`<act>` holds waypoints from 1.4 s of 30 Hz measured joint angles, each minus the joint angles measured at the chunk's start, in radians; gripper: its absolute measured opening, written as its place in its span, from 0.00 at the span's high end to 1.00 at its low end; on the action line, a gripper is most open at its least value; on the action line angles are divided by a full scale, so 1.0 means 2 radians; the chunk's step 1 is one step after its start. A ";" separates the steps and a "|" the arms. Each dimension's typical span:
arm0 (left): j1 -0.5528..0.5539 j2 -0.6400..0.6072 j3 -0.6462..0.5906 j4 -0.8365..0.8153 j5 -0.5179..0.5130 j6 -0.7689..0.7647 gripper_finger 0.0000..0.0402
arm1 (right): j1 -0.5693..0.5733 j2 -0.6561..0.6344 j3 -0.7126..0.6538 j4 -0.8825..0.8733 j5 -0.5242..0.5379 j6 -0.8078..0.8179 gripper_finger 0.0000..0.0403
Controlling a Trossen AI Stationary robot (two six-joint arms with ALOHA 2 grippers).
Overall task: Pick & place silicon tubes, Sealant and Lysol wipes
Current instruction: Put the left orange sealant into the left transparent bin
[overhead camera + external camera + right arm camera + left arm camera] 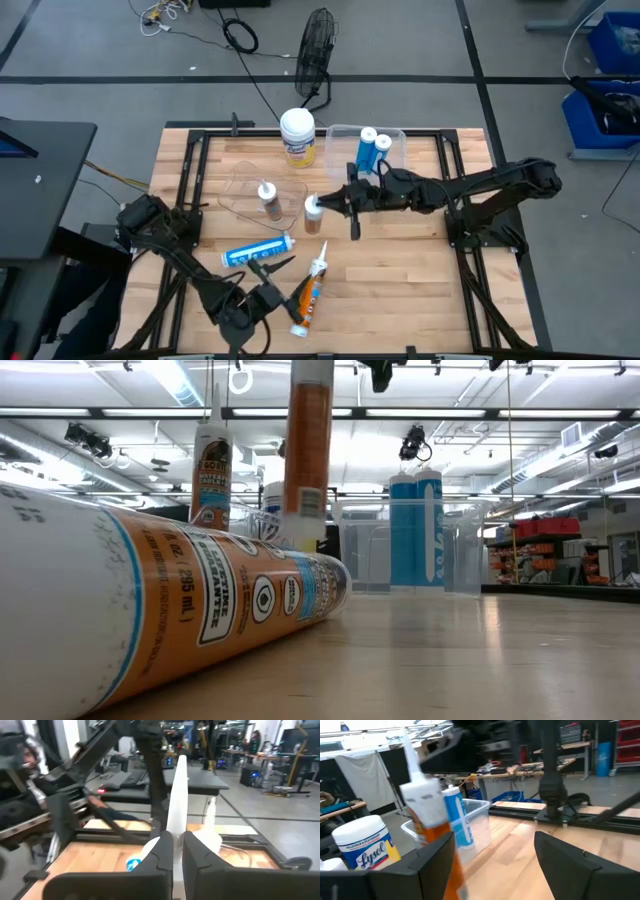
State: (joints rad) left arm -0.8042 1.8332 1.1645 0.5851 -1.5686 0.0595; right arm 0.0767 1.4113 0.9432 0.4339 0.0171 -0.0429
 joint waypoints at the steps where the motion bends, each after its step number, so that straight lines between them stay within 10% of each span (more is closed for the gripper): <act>1: -0.005 0.000 0.000 0.000 0.000 0.000 0.31 | -0.004 0.000 0.000 0.002 0.000 0.000 0.99; 20: -0.038 0.001 0.000 -0.003 -0.001 -0.003 0.31 | -0.033 0.004 0.141 -0.135 -0.003 -0.075 1.00; 42: -0.038 0.001 0.000 -0.004 -0.001 -0.012 0.31 | -0.120 0.089 0.143 -0.043 -0.084 -0.086 1.00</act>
State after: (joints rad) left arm -0.8806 1.8343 1.1645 0.5770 -1.5711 0.0353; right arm -0.1636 1.5888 1.2293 0.3476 -0.1505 -0.2158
